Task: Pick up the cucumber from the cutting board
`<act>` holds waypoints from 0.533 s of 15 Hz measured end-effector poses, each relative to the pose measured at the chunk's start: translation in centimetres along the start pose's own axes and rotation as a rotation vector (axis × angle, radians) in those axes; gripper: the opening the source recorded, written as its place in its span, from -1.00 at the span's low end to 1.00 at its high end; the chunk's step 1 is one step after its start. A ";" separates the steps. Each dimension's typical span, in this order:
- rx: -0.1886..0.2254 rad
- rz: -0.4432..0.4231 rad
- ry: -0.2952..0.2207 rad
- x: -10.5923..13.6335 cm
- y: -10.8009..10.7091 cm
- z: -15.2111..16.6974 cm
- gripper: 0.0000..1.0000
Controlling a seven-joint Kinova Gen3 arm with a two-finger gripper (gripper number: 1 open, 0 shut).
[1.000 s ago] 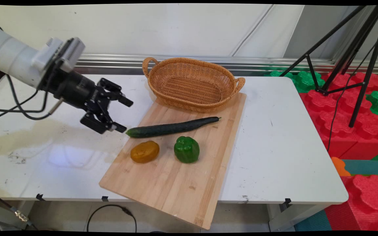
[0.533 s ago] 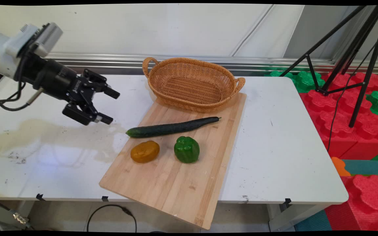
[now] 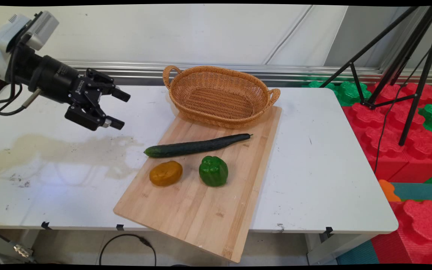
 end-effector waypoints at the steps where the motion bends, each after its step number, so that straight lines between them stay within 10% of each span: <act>1: 0.006 -0.004 0.002 0.1 -0.2 0.1 1.00; 8: 0.041 -0.030 -0.066 -1.2 -2.2 2.6 1.00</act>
